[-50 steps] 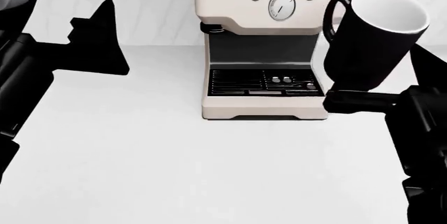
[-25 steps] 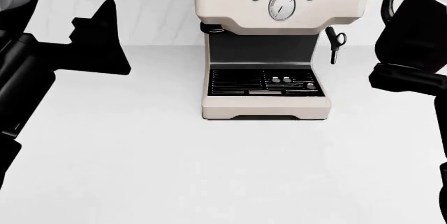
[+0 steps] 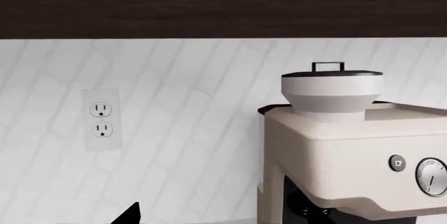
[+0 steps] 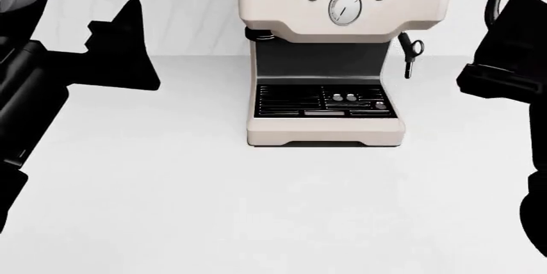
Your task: Pick the mug from under the coffee machine dispenser and place it on the counter.
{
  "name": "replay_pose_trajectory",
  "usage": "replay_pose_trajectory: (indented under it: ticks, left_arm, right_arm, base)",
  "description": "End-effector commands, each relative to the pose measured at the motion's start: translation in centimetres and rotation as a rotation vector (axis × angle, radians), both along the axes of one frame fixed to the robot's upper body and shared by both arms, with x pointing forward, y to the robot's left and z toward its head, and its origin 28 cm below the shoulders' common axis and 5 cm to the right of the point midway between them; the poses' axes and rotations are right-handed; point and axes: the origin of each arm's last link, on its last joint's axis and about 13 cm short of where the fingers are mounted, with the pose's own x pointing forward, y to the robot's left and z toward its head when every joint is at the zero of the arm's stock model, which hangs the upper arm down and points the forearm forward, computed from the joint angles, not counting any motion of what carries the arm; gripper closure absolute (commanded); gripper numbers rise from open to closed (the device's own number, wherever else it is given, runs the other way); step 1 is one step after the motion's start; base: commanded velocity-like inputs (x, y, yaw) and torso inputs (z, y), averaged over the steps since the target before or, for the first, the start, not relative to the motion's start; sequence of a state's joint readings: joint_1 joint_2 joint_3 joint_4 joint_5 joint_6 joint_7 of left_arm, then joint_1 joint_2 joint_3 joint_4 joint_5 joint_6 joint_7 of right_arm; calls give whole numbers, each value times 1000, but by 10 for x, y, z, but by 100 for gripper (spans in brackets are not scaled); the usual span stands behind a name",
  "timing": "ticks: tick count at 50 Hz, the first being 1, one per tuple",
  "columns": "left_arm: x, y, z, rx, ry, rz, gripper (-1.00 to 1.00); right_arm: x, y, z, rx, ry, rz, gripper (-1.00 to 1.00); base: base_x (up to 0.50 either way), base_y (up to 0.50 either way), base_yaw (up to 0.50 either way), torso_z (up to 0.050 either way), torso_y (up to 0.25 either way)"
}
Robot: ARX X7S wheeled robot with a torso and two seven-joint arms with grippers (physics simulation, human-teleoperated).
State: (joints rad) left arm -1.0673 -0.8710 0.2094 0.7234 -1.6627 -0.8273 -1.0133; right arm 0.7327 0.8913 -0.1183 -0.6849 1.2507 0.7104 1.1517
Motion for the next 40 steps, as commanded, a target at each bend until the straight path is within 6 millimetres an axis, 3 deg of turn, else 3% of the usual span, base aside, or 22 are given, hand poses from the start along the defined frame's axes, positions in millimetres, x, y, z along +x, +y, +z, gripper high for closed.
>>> replay_pose_trajectory:
  ticks: [1, 40]
  left_arm:
    - [1, 0, -1, -4, 2, -2, -100]
    - [8, 2, -5, -11, 12, 8, -100]
  right_arm:
    - [20, -2, -5, -25, 33, -31, 100]
    - [79, -10, -15, -57, 127, -121, 100]
  base:
    - [0, 0, 0, 0, 0]
    - [0, 0, 0, 0, 0]
